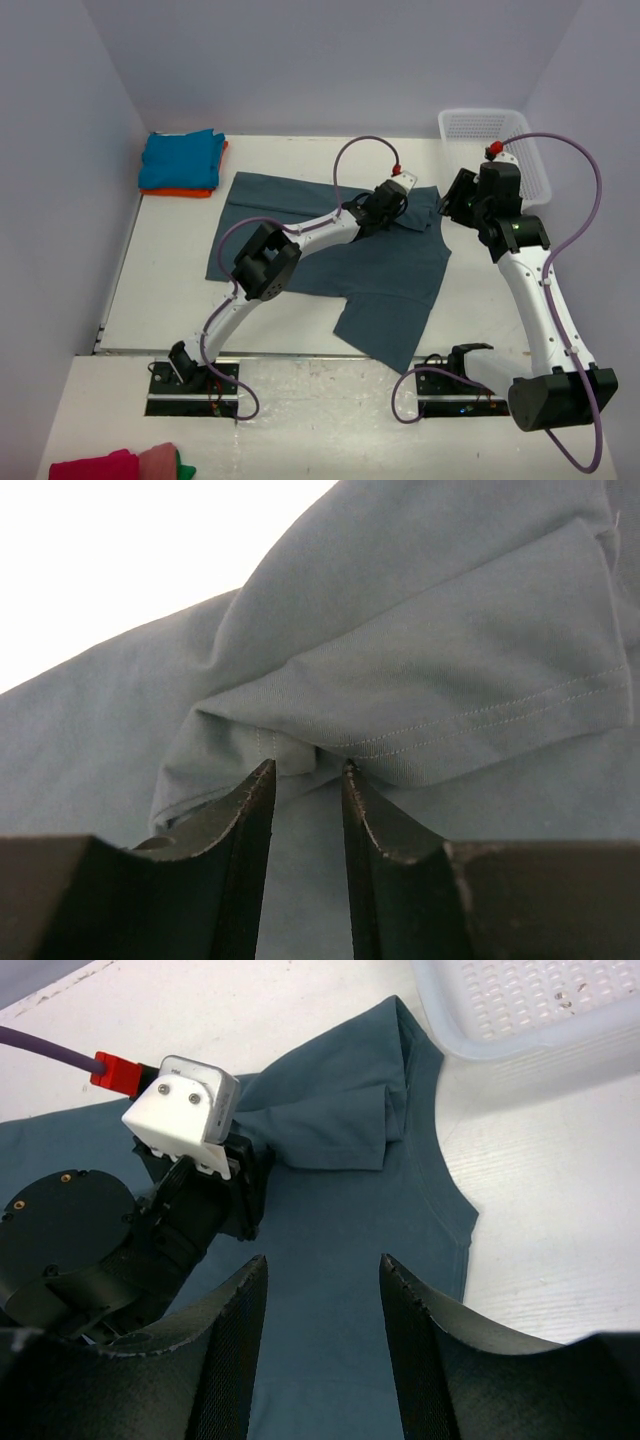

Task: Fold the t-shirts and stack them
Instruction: Fold the flattened tshirt in 1/3 of the way

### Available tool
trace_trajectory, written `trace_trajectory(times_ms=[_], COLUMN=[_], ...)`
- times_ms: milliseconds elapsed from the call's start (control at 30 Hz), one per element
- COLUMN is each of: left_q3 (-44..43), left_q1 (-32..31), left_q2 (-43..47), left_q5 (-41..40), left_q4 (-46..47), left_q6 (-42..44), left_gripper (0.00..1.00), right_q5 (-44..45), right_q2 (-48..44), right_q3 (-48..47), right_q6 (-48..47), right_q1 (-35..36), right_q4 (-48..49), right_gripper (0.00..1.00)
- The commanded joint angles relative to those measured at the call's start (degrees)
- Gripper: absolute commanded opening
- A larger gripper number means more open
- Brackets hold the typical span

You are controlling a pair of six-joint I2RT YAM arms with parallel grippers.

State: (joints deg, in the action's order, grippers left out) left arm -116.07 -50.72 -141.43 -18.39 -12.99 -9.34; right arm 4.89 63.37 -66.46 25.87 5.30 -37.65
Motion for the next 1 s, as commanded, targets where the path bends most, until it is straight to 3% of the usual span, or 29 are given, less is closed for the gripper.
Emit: trace_trajectory(times_ms=[0,733,967], left_q3=[-3.8,-5.0,-1.4], left_q1=[-0.3,0.5,1.3], left_q2=[0.5,-2.8,-0.9], left_q5=[-0.9,-0.5,-1.7], left_q4=[1.3,1.7,3.1], left_q6=[0.7,1.7,1.4], left_gripper=[0.34,0.36,0.30], right_q5=[-0.4,-2.1,-3.4], right_q2=[-0.9,-3.1,-2.6], right_q3=[-1.0,-0.9,0.1], right_q6=[-1.1,-1.3,-0.9], right_q1=[0.1,0.0,0.1], right_q4=[0.9,0.6,1.0], right_gripper=[0.50,0.50,0.50])
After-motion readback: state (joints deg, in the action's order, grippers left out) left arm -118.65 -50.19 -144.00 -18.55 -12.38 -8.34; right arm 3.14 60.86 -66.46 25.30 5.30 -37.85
